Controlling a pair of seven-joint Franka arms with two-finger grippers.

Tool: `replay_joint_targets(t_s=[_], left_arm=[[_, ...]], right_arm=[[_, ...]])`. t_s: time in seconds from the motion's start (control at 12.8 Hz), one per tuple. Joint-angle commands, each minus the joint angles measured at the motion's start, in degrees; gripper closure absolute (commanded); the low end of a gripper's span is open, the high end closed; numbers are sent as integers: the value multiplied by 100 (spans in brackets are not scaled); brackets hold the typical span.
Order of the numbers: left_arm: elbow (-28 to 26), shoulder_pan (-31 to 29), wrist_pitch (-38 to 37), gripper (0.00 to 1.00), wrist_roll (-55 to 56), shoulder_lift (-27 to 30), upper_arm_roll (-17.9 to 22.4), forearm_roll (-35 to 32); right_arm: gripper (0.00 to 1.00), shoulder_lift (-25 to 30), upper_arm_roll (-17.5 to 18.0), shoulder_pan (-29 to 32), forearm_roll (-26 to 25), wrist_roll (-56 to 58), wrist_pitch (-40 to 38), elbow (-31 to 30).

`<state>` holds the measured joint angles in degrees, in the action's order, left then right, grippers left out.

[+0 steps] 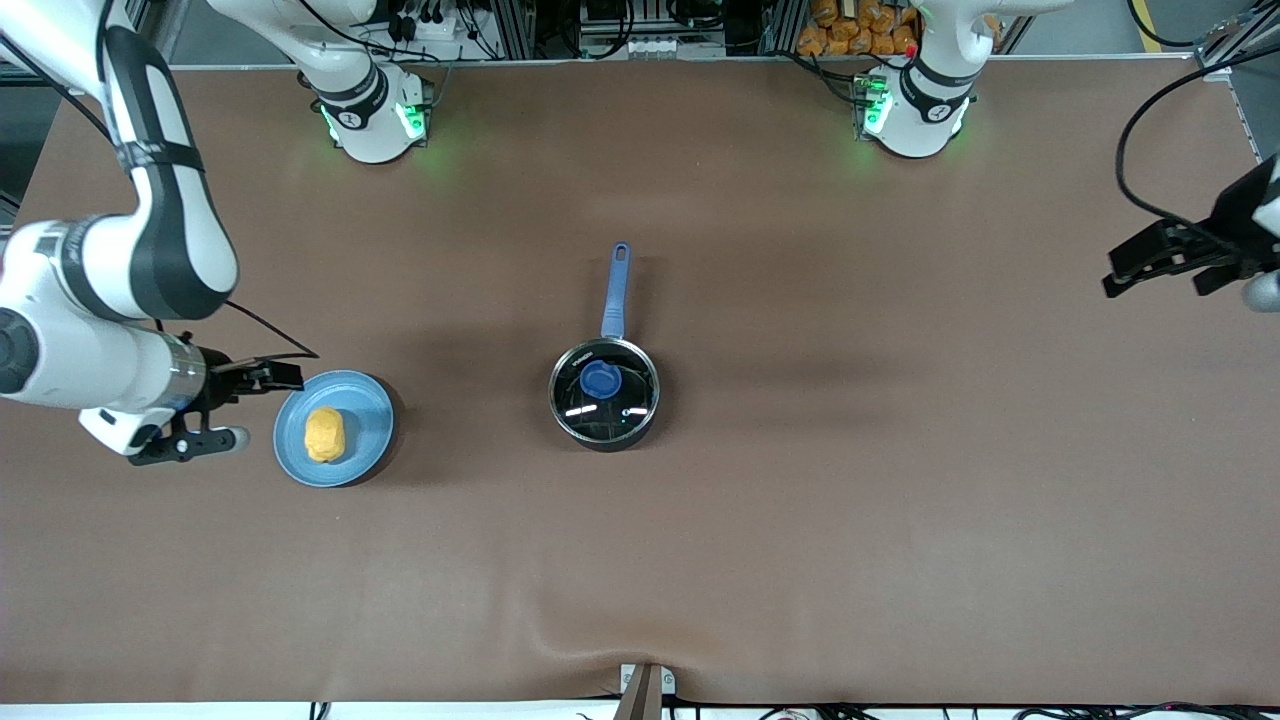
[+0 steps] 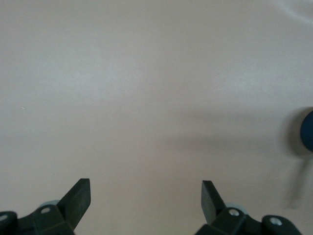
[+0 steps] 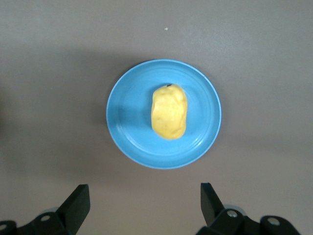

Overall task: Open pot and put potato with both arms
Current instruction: 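Reach the right gripper toward the potato on the blue plate, then grasp the potato with the right gripper while the left gripper reaches the lid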

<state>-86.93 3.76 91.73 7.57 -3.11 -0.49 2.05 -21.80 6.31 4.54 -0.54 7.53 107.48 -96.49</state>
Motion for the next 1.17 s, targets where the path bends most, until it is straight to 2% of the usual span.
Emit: replay_joint_targets(t_s=[0.0, 0.31, 0.55, 0.7, 0.86, 1.1], left_arm=[[124, 527, 73, 0, 1216, -373, -388, 112], [414, 1774, 433, 0, 2817, -1093, -522, 121], [475, 2697, 1134, 0, 3819, -1655, -522, 112], [790, 3234, 1513, 0, 4444, -2278, -496, 68], [1089, 3613, 1864, 0, 4814, -2938, -452, 42], [1108, 3895, 2620, 0, 5157, -3466, -417, -20]], right_arm=[[0, -253, 10, 64, -130, 55, 491, -151], [0, -571, -7, 109, -139, 99, 1475, -580], [0, -790, -16, 118, -191, 99, 1933, -748], [0, -940, -25, 118, -192, 108, 2153, -784], [0, -1072, -25, 170, -200, 108, 2294, -784], [0, -1204, -25, 153, -200, 99, 2453, -784]])
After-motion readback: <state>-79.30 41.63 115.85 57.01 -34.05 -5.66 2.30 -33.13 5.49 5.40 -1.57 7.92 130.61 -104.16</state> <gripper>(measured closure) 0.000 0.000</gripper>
